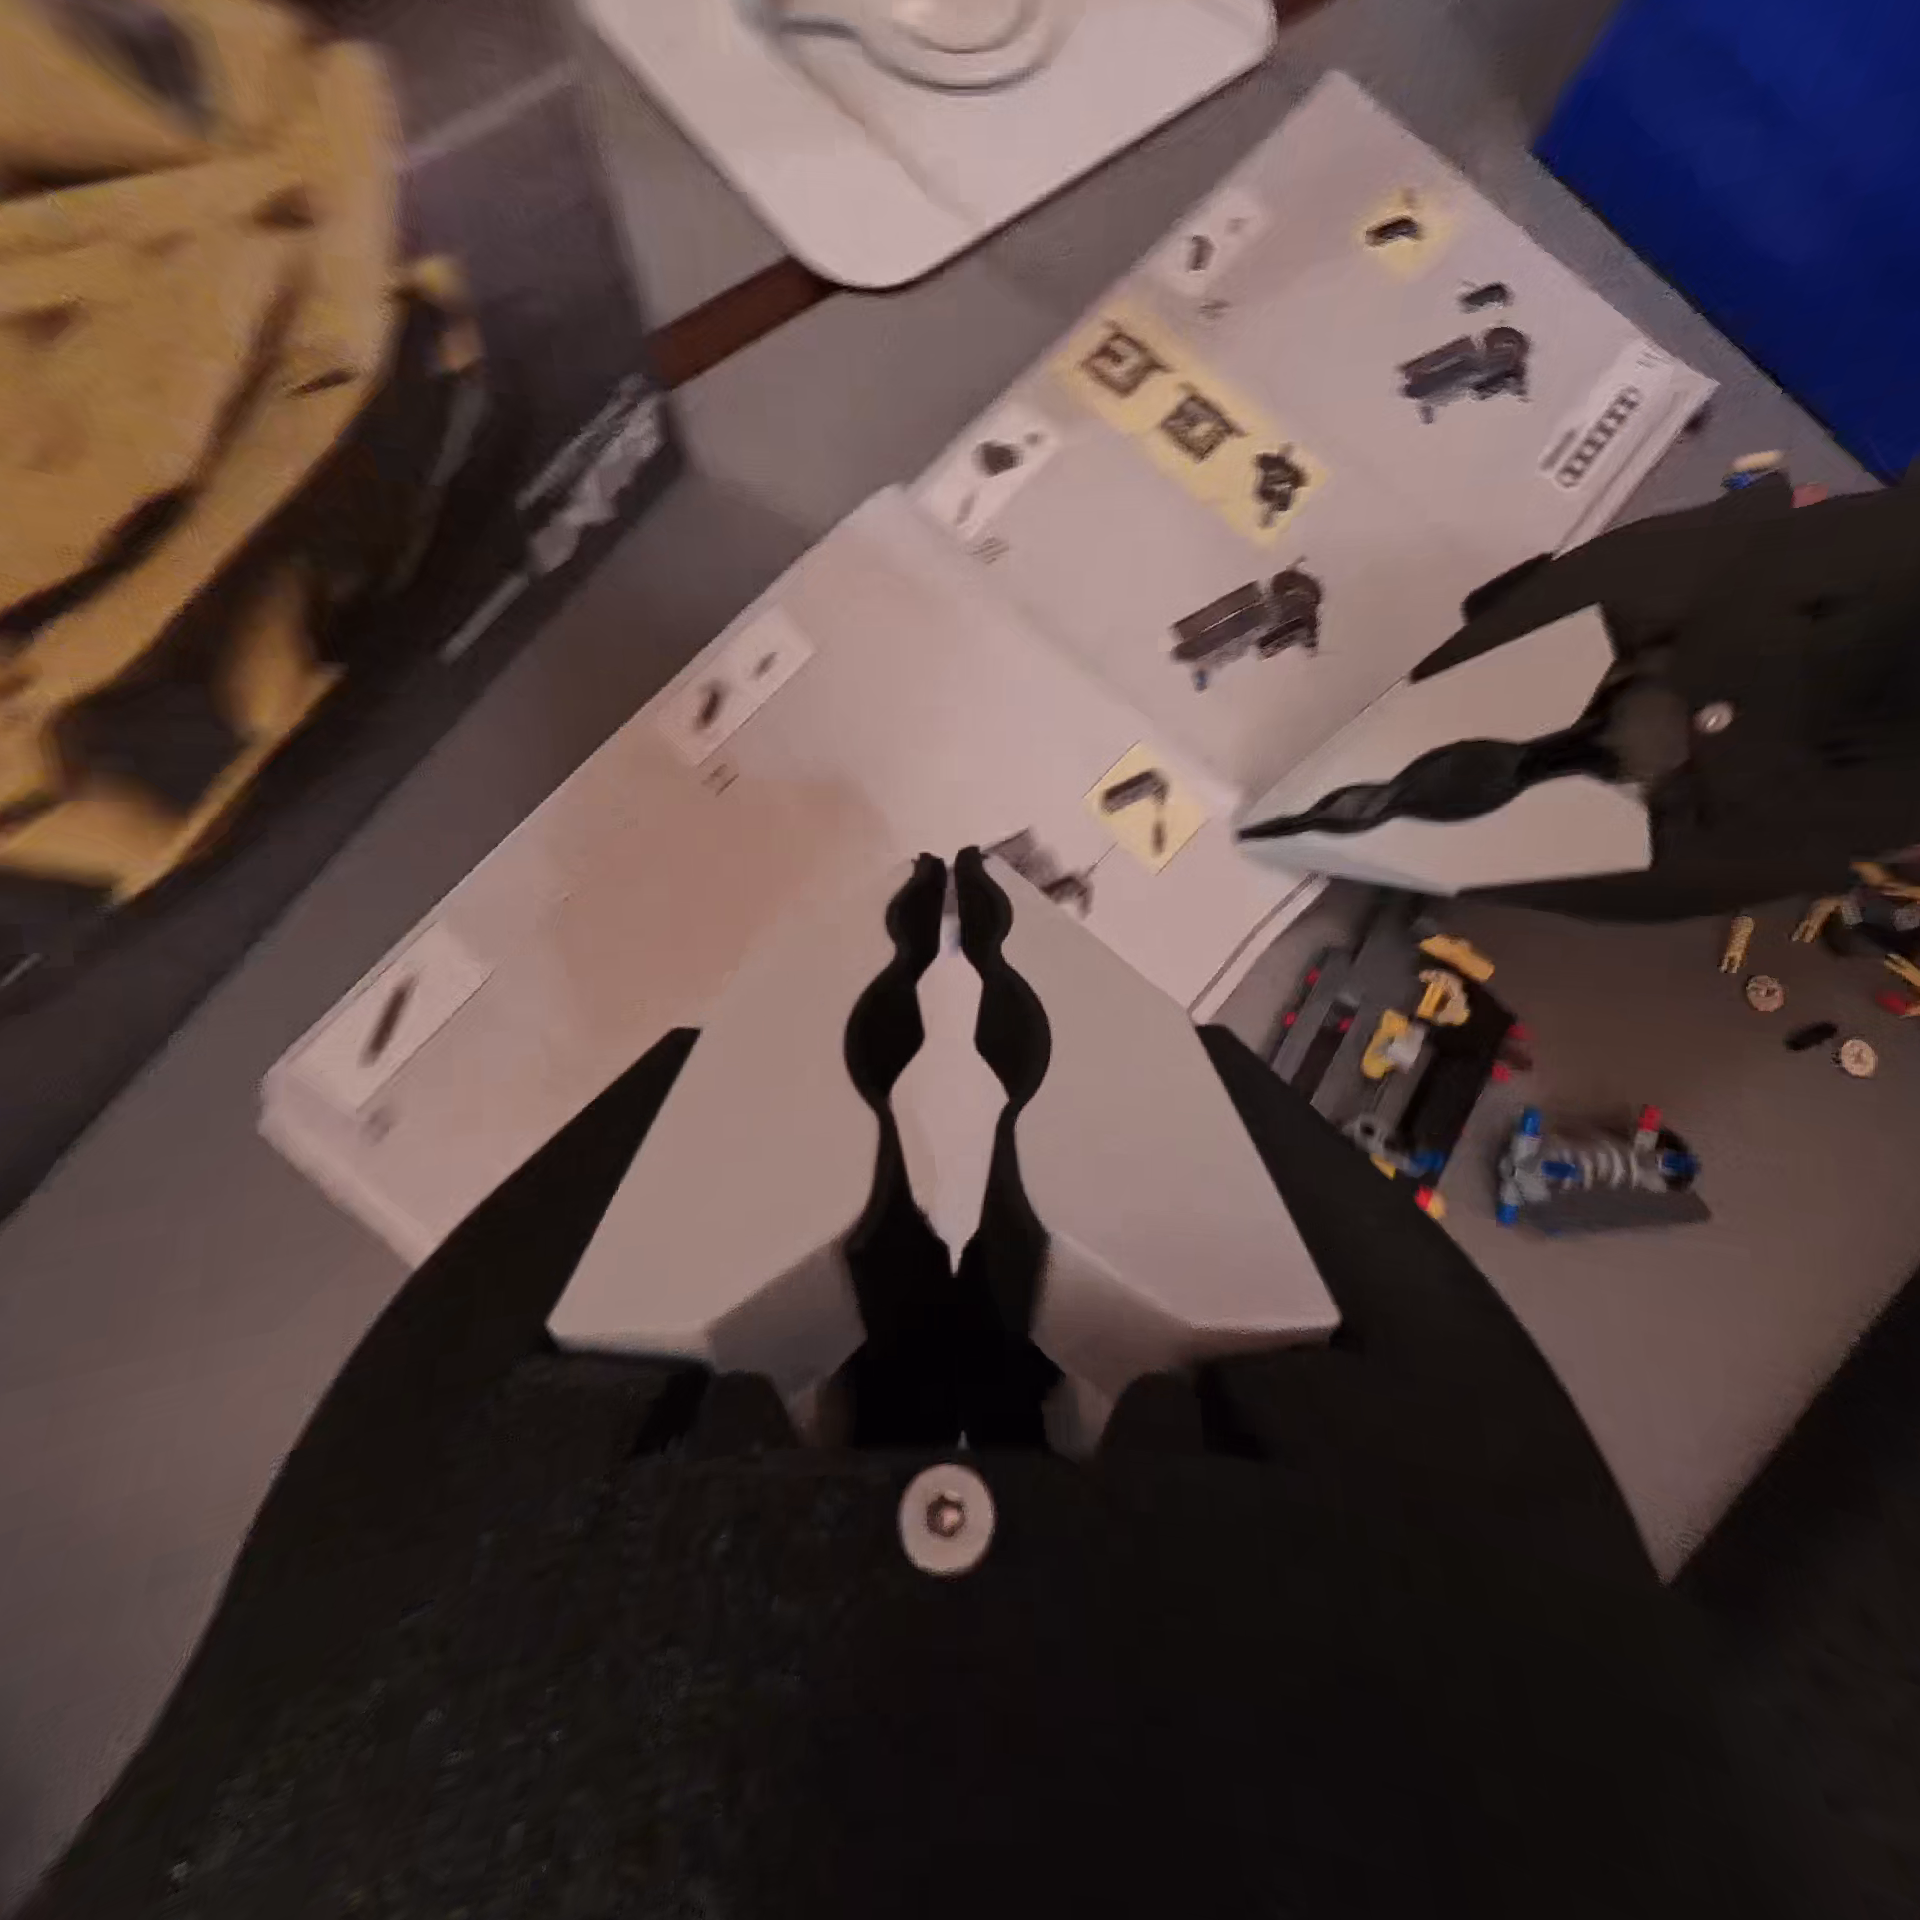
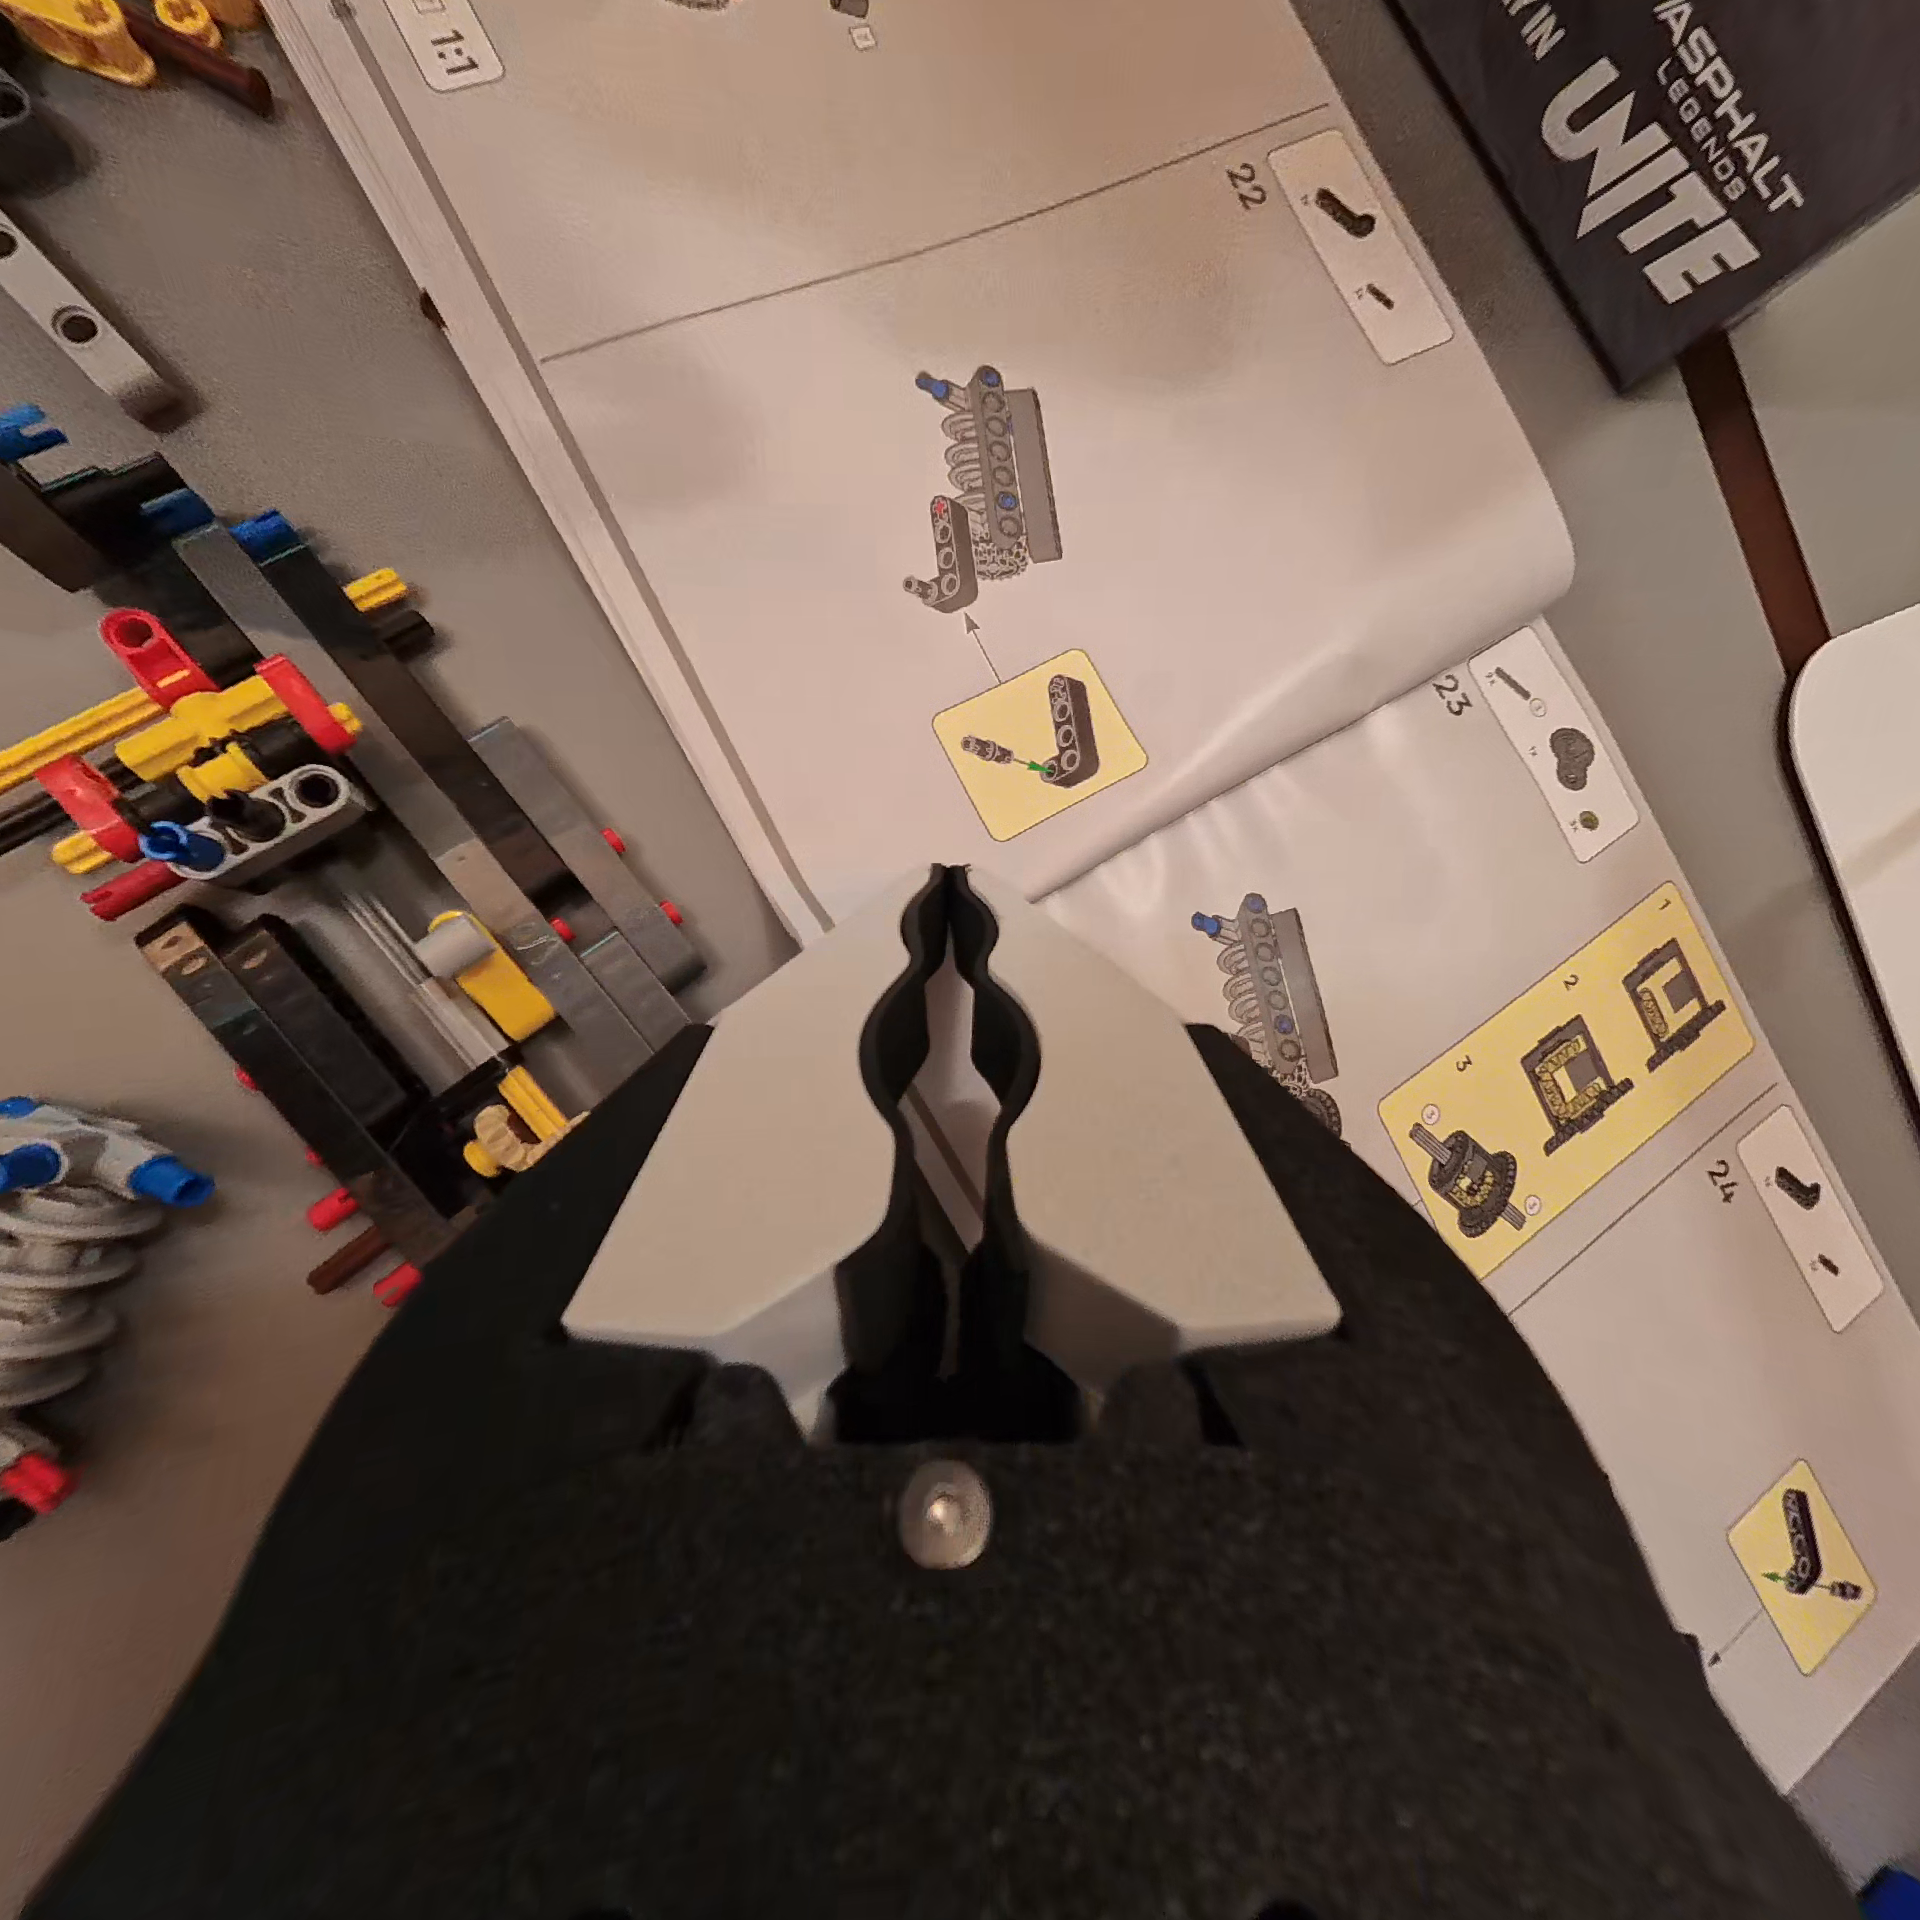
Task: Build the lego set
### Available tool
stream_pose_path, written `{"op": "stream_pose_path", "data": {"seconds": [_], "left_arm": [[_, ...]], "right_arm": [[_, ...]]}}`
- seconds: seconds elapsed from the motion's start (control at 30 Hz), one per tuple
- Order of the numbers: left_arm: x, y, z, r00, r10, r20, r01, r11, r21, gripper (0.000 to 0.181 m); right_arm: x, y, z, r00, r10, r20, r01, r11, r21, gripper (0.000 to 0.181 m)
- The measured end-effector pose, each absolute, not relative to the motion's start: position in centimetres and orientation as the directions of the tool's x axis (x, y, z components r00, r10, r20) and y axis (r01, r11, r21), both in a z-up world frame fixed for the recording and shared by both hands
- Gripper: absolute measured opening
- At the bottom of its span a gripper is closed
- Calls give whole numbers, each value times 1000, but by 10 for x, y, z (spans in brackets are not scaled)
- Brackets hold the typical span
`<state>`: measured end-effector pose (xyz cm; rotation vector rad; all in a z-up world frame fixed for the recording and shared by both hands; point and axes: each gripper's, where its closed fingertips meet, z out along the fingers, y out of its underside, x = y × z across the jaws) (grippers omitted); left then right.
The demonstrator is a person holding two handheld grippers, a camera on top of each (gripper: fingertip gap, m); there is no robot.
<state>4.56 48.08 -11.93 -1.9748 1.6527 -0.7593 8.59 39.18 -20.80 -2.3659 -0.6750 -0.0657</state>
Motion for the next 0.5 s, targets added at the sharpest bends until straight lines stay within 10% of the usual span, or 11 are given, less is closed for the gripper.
{"op": "stream_pose_path", "data": {"seconds": [0.5], "left_arm": [[146, 464, -209, 152, -944, 294, -718, -310, -624, 0]], "right_arm": [[86, 392, -208, 897, 379, 229, 435, -654, -619, 0]]}}
